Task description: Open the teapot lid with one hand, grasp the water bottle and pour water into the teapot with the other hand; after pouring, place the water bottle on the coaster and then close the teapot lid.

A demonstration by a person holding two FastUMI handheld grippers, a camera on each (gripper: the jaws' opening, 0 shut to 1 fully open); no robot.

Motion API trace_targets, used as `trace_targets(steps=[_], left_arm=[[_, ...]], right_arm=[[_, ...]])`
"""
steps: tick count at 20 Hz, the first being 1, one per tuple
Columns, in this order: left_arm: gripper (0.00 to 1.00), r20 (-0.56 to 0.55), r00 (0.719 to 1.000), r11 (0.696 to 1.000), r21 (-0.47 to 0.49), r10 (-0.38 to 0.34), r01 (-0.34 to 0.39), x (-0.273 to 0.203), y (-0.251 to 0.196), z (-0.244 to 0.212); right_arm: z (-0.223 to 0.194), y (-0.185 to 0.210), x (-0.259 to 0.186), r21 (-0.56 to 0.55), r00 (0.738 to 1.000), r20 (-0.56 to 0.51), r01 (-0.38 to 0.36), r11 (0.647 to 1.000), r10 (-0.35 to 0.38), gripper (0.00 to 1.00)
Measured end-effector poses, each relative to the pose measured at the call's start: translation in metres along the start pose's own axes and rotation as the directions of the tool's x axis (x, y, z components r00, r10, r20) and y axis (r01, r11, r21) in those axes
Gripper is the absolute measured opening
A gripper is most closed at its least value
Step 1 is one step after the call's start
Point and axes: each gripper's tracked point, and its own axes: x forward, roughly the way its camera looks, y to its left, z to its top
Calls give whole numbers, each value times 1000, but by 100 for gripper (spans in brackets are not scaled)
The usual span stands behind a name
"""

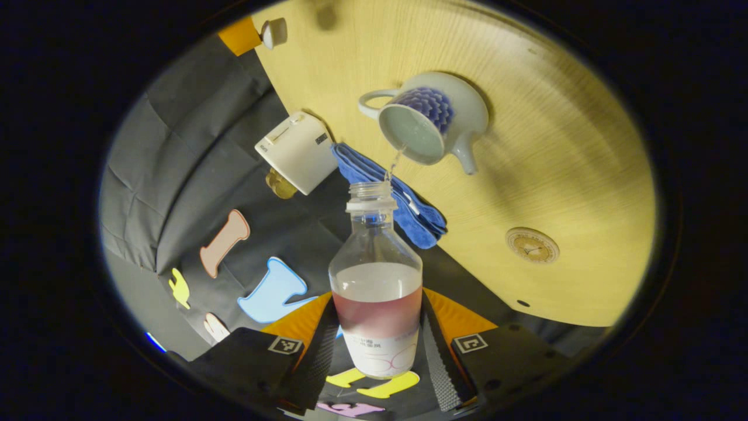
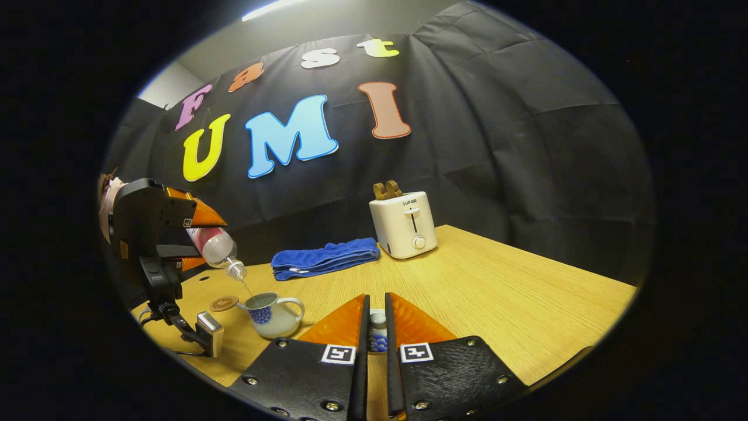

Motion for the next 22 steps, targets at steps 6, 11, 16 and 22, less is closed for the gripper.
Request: trace_targets(steps=[6,11,16,22], left_arm=[[84,-4,1000,999,32,16,-16,0,4,0],[84,27,999,998,-51,22,-21,3,-1,2],[84,64,997,940,-340,40,-16,10,-21,-4],[84,60,993,702,-712,99,-27,-2,-50,-28]], right_arm=[[1,0,0,-3,1000,3,1,1000,-1,14],[0,0,-1,1,1000,5,-1,1000,1,14],[0,2,0,-27,1000,6,7,1000,-6,14],[0,4,-1,-58,1000,11,16,998,-15,14]])
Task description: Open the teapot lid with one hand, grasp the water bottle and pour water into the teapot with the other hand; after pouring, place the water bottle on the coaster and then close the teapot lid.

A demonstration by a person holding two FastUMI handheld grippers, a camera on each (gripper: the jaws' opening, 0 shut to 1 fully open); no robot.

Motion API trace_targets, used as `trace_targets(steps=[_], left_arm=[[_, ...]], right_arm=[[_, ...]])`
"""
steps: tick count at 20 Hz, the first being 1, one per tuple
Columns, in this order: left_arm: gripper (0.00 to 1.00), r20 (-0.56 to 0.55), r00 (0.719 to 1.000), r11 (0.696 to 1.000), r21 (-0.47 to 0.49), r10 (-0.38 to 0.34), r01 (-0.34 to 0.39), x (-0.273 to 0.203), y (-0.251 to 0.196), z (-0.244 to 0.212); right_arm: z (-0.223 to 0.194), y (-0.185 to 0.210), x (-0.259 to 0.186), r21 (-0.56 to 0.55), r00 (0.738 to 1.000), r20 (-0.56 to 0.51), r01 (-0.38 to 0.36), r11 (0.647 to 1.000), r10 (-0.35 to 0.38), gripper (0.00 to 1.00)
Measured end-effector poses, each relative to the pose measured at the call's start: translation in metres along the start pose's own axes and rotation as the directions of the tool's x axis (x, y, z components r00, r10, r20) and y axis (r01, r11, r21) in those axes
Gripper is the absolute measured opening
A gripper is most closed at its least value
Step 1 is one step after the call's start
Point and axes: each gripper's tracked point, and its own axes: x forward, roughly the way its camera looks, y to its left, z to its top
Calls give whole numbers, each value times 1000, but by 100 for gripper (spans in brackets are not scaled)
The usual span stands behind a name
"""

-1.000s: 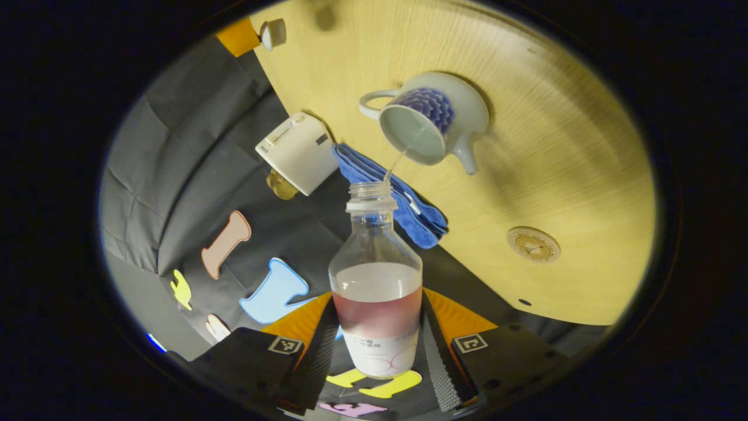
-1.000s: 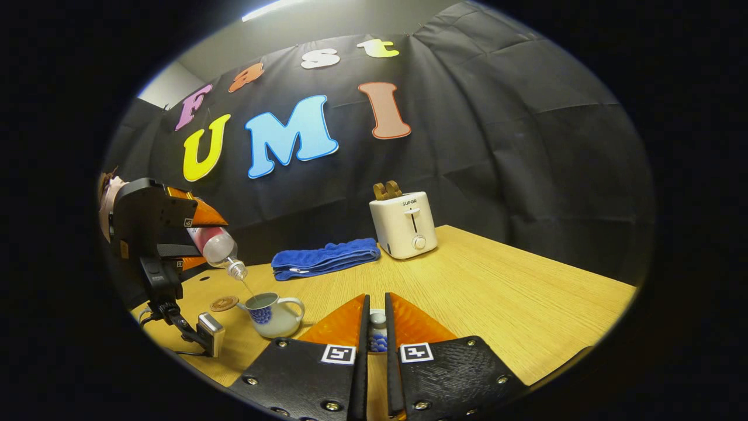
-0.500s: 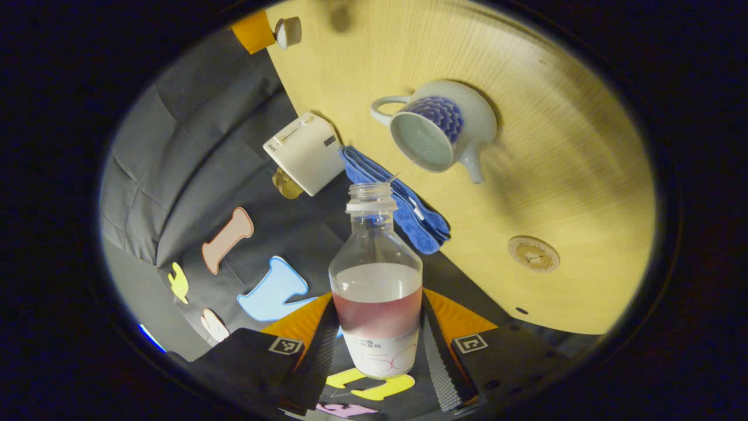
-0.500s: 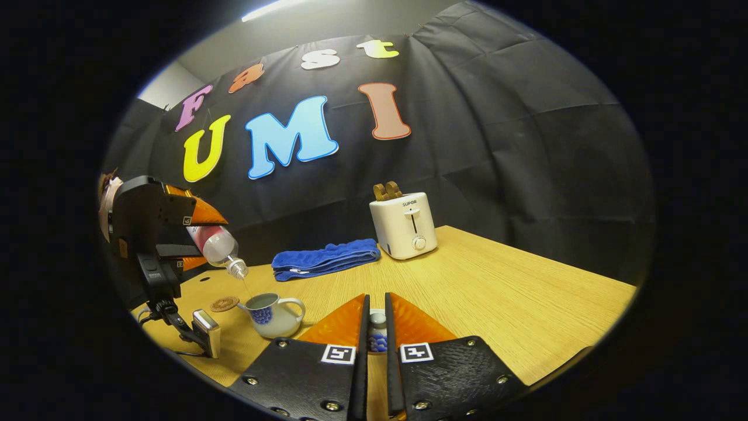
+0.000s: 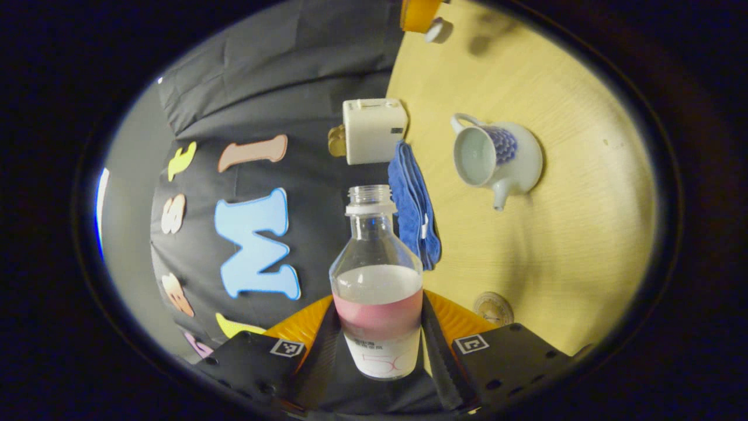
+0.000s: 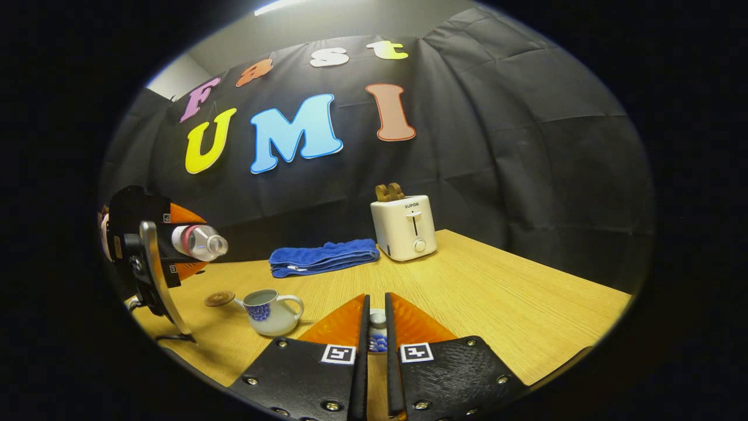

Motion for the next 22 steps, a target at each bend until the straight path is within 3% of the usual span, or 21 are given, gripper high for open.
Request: trace_targets(steps=[4,7,9,13,17,21,22], left_arm=[[84,-31,998,975,-217,46,-51,-5,5,-38],[84,-61,996,906,-415,66,-85,-1,11,-66],[85,-73,996,826,-558,55,-86,0,8,-81],[85,-63,998,626,-778,5,-52,14,-8,-94],[84,-27,1000,484,-875,-11,-18,12,-21,-99],[84,38,999,272,-962,37,26,18,-15,-98],[84,46,998,234,-972,43,35,19,-17,-101]], right_arm=[[0,4,-1,-23,1000,-1,-7,1000,7,14],[0,6,0,-58,1000,2,-2,998,2,14],[-2,7,1,-83,1000,-3,6,997,-7,13],[-5,8,3,-98,1000,-24,12,995,-14,14],[-5,5,4,-99,999,-29,28,995,-31,14],[-5,6,3,-113,999,-28,37,993,-41,14],[-5,6,3,-114,999,-30,37,993,-41,14]])
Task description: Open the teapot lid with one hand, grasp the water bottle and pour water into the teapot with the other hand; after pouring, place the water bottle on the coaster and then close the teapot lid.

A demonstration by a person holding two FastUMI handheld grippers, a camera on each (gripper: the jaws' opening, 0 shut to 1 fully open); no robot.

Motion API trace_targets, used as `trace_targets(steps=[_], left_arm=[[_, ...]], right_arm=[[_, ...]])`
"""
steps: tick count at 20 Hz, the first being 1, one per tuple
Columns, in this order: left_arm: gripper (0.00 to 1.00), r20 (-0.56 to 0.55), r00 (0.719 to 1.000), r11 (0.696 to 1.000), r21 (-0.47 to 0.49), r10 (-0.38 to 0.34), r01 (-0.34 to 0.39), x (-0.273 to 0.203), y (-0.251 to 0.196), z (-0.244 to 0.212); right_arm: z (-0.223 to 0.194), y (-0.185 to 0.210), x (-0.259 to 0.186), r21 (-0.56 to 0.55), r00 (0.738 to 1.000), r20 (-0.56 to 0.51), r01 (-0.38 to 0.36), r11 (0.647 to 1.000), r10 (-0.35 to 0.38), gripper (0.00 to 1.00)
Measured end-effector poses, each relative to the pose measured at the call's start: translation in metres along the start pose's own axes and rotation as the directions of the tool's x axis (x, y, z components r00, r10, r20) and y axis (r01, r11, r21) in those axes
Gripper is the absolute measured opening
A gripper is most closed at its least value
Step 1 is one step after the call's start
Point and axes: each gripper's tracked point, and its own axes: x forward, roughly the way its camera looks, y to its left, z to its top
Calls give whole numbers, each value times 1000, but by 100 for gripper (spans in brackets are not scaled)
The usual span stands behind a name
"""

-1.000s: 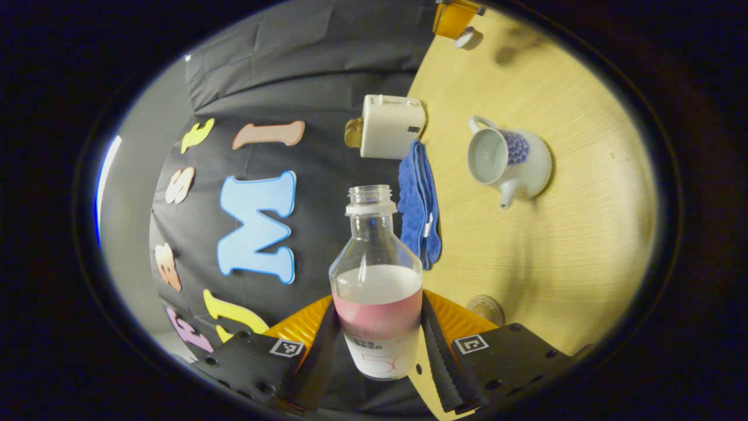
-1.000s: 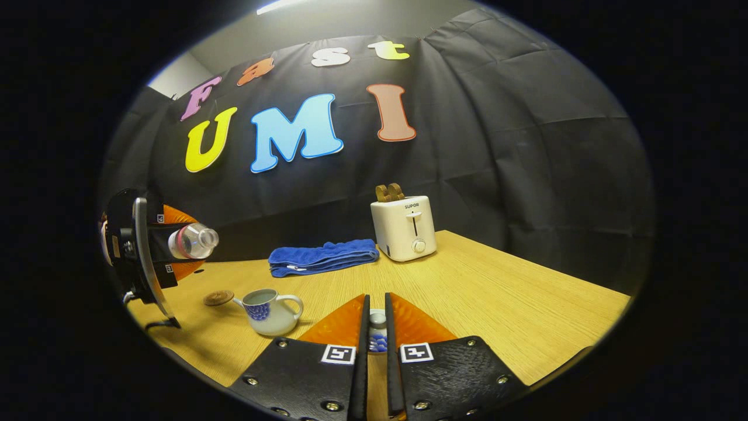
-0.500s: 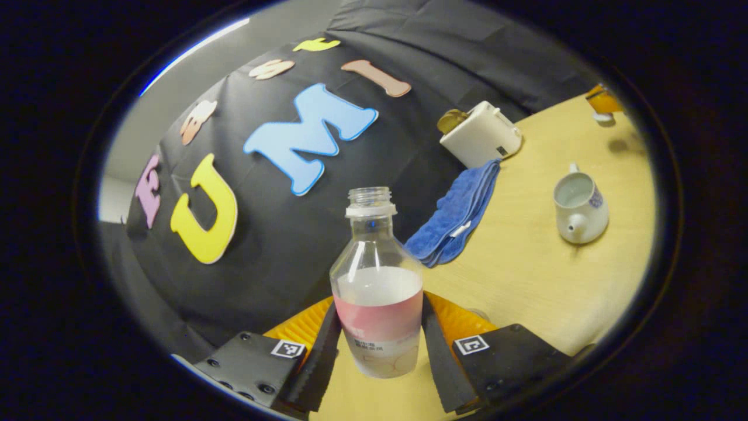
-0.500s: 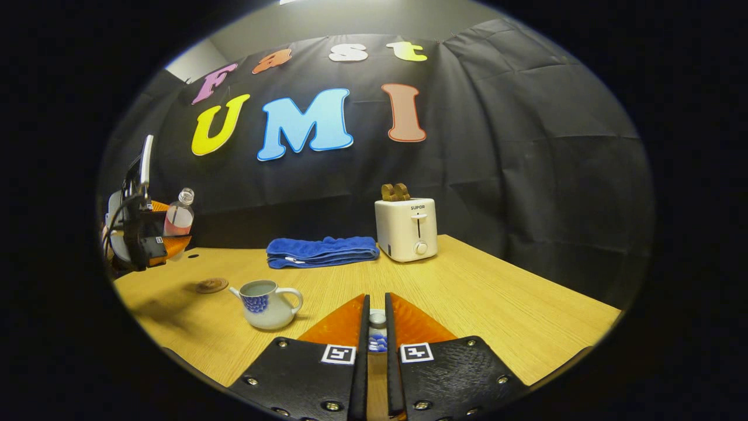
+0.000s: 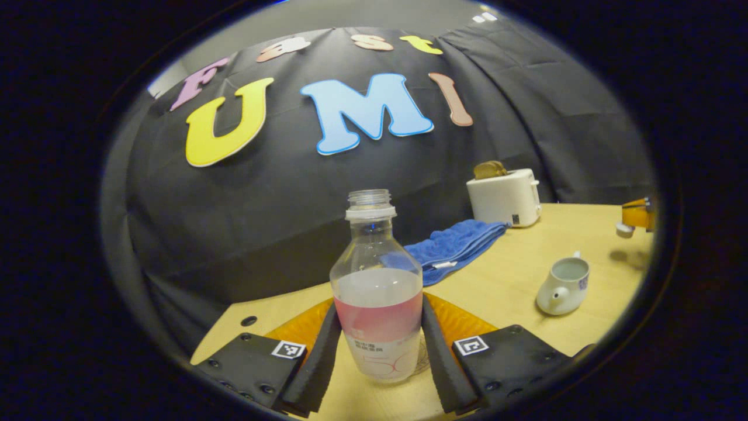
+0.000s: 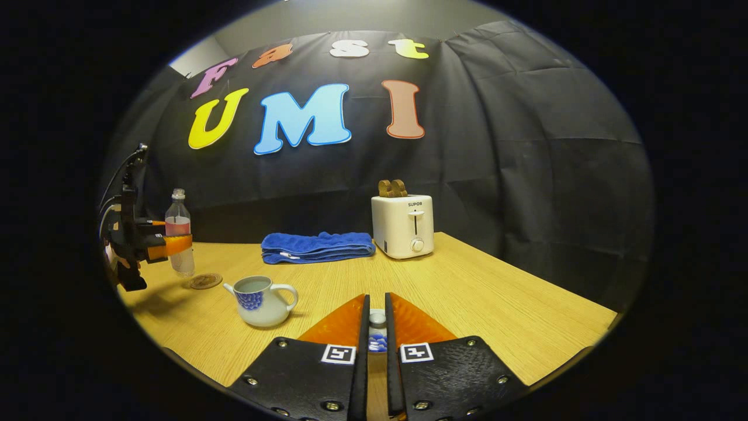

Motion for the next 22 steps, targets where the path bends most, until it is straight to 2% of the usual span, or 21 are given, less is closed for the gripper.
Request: trace_targets(steps=[6,9,22], left_arm=[[84,20,999,989,-142,-34,36,11,2,-11],[84,42,998,982,-183,-41,48,16,0,-10],[84,21,999,974,-227,-24,28,34,2,-25]], right_arm=[[0,-1,1,-3,1000,-4,7,1000,-7,14],[-1,0,1,-10,1000,-11,7,1000,-8,14],[-1,0,3,-13,1000,-19,13,1000,-13,14]])
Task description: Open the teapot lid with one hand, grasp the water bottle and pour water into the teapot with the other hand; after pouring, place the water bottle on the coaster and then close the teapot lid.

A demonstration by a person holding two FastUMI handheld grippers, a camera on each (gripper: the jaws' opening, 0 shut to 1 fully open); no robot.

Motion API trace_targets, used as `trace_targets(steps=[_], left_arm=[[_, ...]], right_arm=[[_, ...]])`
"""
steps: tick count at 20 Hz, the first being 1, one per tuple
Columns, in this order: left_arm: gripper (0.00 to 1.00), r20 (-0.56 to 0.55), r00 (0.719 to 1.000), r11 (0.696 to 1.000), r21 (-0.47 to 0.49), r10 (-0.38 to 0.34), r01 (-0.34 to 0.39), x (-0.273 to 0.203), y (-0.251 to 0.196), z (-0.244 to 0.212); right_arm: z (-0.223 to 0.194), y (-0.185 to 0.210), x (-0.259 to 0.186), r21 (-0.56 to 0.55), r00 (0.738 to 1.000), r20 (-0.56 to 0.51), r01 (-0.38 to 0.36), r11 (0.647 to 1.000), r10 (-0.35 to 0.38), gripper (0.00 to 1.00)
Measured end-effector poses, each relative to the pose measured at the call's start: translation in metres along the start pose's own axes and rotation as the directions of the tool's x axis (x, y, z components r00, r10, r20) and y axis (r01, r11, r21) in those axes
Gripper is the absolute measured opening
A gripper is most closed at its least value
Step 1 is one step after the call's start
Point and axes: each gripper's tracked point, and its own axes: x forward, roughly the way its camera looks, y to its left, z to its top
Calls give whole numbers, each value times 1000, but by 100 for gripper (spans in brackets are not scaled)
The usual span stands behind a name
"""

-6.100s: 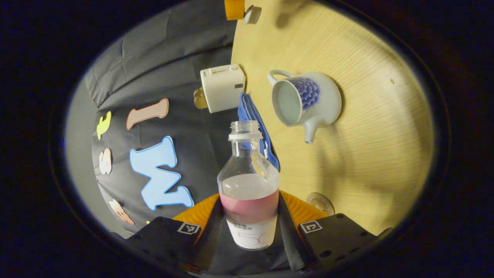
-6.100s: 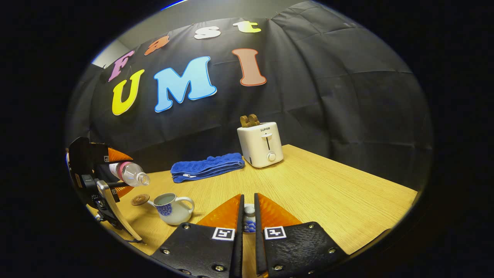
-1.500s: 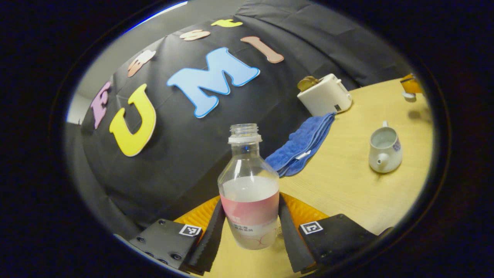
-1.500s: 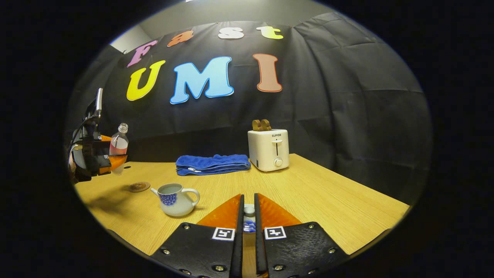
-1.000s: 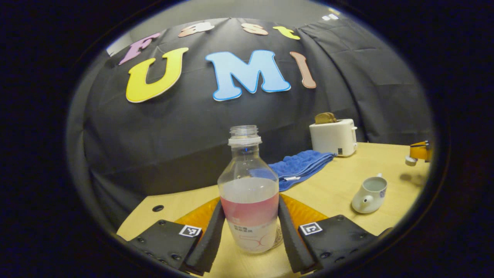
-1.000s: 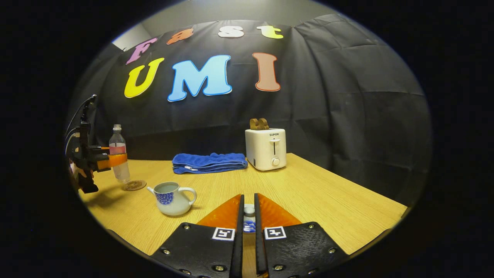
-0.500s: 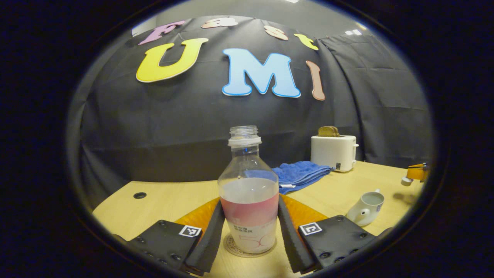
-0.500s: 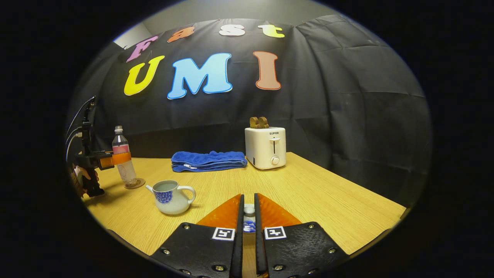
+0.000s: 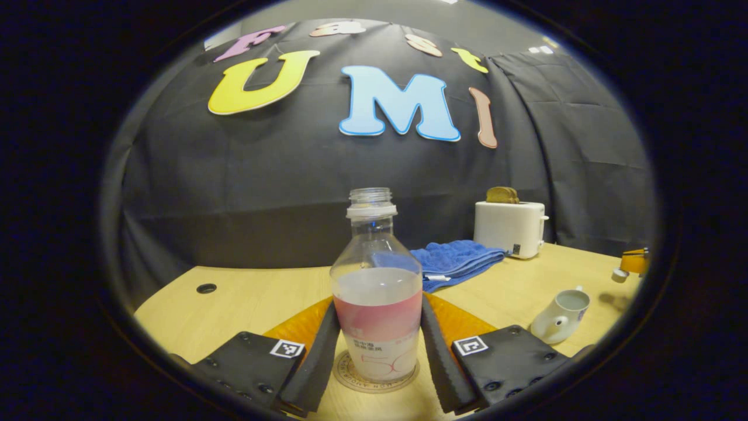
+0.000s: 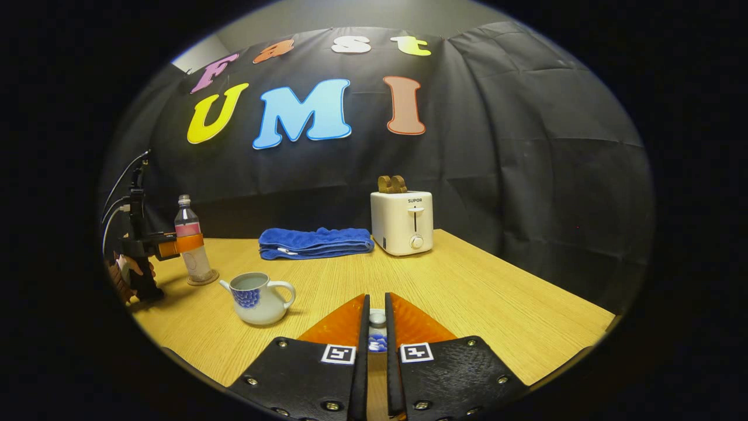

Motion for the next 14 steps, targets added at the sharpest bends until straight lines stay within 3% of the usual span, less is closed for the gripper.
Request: trace_targets(steps=[4,8,14], left_arm=[[93,-34,999,1000,-27,-5,4,3,-4,-15],[100,3,1000,999,-44,14,-13,-6,3,-1],[100,33,998,998,-45,44,-42,-25,12,9]], right_arm=[[-1,5,3,2,1000,-6,0,1000,1,14],[10,20,9,-1,1000,13,-23,1000,23,14],[49,66,21,-26,992,75,-103,994,105,13]])
